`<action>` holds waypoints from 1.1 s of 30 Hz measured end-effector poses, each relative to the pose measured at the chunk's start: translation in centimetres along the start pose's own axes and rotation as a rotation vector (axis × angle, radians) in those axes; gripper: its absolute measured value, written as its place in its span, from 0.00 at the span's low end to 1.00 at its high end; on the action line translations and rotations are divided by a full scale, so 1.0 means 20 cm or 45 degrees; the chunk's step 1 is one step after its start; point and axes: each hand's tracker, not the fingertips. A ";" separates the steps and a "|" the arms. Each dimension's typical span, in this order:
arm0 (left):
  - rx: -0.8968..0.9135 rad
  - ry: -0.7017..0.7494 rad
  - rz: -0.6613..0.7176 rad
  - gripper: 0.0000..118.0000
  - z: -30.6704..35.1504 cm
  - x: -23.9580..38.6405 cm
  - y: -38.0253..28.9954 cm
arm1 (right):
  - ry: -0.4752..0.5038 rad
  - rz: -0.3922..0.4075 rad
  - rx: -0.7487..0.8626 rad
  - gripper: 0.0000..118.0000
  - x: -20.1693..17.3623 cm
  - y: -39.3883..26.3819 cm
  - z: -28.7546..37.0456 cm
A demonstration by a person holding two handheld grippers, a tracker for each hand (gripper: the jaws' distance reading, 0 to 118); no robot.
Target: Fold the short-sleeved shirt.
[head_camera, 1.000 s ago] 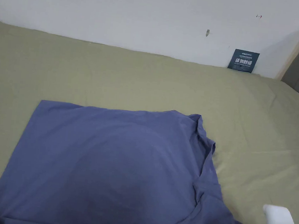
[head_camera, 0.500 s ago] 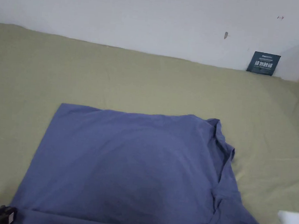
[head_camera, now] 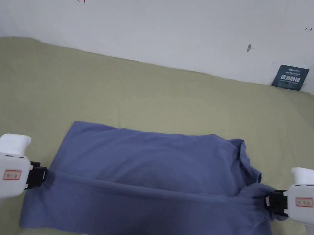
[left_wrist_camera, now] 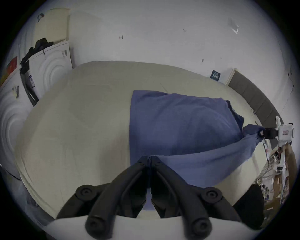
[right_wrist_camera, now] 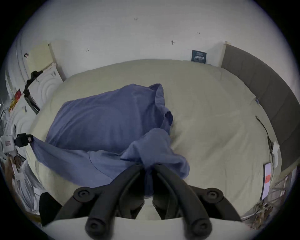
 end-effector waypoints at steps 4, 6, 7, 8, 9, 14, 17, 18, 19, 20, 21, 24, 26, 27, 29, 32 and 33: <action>-0.059 0.020 0.033 0.04 -0.16 -0.01 0.10 | -0.029 -0.016 -0.076 0.06 -0.02 0.10 -0.19; -0.061 0.025 0.044 0.04 -0.21 -0.01 0.10 | -0.006 -0.059 -0.058 0.11 -0.01 0.11 -0.23; -0.060 0.030 0.047 0.12 -0.23 -0.01 0.10 | 0.001 -0.086 -0.061 0.22 0.00 0.11 -0.24; -0.065 0.047 0.050 0.34 -0.24 -0.01 0.10 | -0.025 -0.115 -0.039 0.44 0.05 0.12 -0.27; -0.072 0.083 0.057 0.70 -0.24 -0.02 0.10 | -0.038 -0.130 -0.018 0.77 0.06 0.11 -0.26; -0.040 0.004 0.167 0.79 -0.03 -0.05 0.03 | 0.005 -0.106 0.077 0.78 0.06 -0.01 -0.02; -0.020 0.018 0.169 0.36 0.13 -0.05 -0.10 | 0.024 0.002 0.057 0.31 0.03 -0.14 0.14; -0.016 0.027 0.170 0.00 0.17 -0.05 -0.16 | 0.024 0.034 0.037 0.00 0.02 -0.20 0.18; -0.019 0.041 0.171 0.00 0.19 -0.04 -0.21 | 0.013 0.059 0.006 0.00 0.02 -0.25 0.20; -0.017 0.061 0.178 0.00 0.22 -0.04 -0.27 | -0.001 0.053 0.007 0.00 0.01 -0.31 0.23; -0.018 0.068 0.184 0.00 0.25 -0.04 -0.34 | 0.015 0.033 0.007 0.00 0.01 -0.38 0.26; -0.110 -0.014 0.242 0.00 0.27 -0.05 -0.51 | 0.108 -0.036 -0.067 0.00 0.02 -0.53 0.29; -0.138 -0.018 0.271 0.00 0.26 -0.05 -0.57 | 0.102 -0.052 -0.074 0.00 0.01 -0.60 0.29; -0.153 -0.019 0.267 0.00 0.24 -0.05 -0.58 | 0.102 -0.044 -0.084 0.00 0.00 -0.62 0.28; -0.165 -0.005 0.258 0.00 0.16 -0.09 -0.55 | 0.079 -0.006 -0.117 0.00 -0.01 -0.62 0.25; -0.138 0.008 0.275 0.21 0.10 -0.09 -0.48 | 0.085 -0.013 -0.127 0.00 -0.02 -0.60 0.23; -0.130 0.006 0.276 0.57 0.08 -0.09 -0.43 | 0.088 -0.015 -0.125 0.00 -0.02 -0.59 0.23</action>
